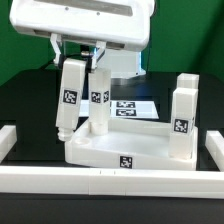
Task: Assemble desk
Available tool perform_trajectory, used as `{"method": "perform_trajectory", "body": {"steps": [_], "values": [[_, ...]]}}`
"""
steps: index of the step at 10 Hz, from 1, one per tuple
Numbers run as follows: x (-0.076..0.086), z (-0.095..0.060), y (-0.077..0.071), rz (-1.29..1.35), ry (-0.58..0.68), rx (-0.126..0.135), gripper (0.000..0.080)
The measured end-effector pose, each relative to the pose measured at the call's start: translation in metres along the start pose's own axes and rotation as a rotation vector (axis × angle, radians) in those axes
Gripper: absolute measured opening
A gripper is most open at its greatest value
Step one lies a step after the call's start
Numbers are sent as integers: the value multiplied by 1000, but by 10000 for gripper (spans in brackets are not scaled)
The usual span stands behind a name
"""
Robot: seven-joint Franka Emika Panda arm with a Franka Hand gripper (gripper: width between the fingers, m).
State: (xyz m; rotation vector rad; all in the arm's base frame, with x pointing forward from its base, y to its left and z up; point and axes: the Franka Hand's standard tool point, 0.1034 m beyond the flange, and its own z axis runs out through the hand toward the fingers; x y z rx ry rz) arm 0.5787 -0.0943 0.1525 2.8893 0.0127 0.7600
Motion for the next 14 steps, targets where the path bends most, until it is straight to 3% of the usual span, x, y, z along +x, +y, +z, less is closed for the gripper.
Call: {"method": "perform_trajectory", "body": {"steps": [2, 4, 12, 14], "values": [[3, -10, 8, 22, -4, 20, 293], [8, -19, 10, 53, -24, 67, 293], [6, -15, -5, 59, -25, 82, 293], [-2, -11, -6, 56, -29, 76, 293]]}}
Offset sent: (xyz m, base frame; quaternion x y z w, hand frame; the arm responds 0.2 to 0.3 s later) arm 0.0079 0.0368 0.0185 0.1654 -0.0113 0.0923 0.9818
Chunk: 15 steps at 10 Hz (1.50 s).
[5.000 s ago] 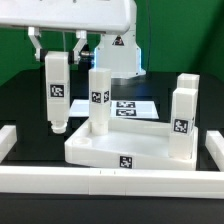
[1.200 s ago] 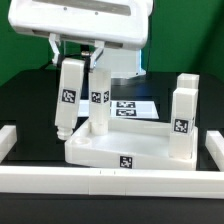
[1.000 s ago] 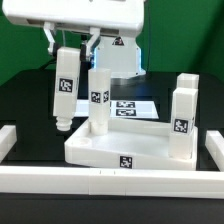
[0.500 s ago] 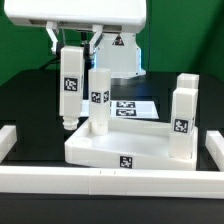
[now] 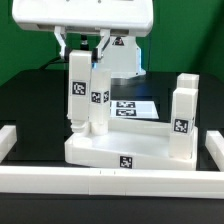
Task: Assemble desk
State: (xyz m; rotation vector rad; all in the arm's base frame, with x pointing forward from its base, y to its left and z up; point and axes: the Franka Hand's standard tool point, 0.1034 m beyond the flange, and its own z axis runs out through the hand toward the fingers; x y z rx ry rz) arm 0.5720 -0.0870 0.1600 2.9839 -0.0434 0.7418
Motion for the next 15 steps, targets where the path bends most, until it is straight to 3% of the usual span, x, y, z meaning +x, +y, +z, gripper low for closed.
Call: {"method": "perform_trajectory", "body": {"steps": [15], "values": [[-17, 17, -9, -12, -28, 1, 293]]}}
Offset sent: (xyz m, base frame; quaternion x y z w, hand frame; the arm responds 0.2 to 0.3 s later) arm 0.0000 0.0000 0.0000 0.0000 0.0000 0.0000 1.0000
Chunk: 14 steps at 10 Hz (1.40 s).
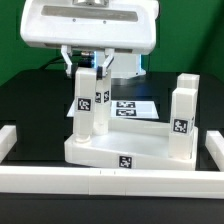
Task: Assemble desk
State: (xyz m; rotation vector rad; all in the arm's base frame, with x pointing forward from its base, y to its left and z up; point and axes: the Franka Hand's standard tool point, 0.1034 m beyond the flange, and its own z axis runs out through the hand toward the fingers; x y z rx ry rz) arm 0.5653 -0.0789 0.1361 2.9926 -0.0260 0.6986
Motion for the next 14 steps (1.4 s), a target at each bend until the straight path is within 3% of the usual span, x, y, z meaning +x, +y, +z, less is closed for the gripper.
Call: {"method": "perform_trajectory", "body": {"steps": [8, 9, 10, 11, 12, 14], "values": [[0, 7, 1, -9, 48, -31, 293], [0, 8, 1, -9, 48, -31, 356], [-1, 8, 1, -9, 47, -31, 356], [-1, 8, 1, -9, 47, -31, 554], [-1, 8, 1, -9, 46, -31, 619], [-2, 9, 1, -10, 45, -31, 644]]}}
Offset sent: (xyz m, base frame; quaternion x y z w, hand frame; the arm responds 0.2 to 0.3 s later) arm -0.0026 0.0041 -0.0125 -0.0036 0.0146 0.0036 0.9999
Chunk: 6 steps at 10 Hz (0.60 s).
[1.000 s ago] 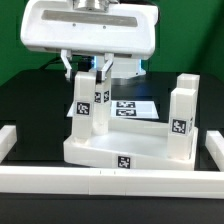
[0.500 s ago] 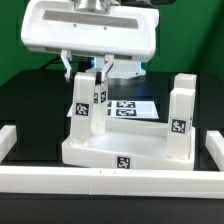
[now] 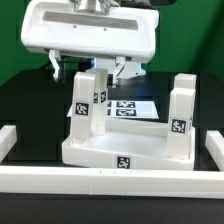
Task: Assemble desk
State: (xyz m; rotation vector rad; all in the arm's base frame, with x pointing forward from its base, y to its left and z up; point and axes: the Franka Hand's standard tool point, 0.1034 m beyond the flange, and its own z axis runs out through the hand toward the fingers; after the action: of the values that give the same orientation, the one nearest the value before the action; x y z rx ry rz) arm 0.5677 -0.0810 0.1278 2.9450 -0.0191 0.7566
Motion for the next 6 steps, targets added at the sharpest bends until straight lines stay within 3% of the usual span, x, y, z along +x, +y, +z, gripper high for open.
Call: {"method": "perform_trajectory", "body": {"steps": [2, 4, 6], "values": [[5, -3, 3, -3, -5, 4, 648], [18, -21, 0, 4, -32, 39, 649], [12, -15, 2, 2, -28, 27, 649]]}}
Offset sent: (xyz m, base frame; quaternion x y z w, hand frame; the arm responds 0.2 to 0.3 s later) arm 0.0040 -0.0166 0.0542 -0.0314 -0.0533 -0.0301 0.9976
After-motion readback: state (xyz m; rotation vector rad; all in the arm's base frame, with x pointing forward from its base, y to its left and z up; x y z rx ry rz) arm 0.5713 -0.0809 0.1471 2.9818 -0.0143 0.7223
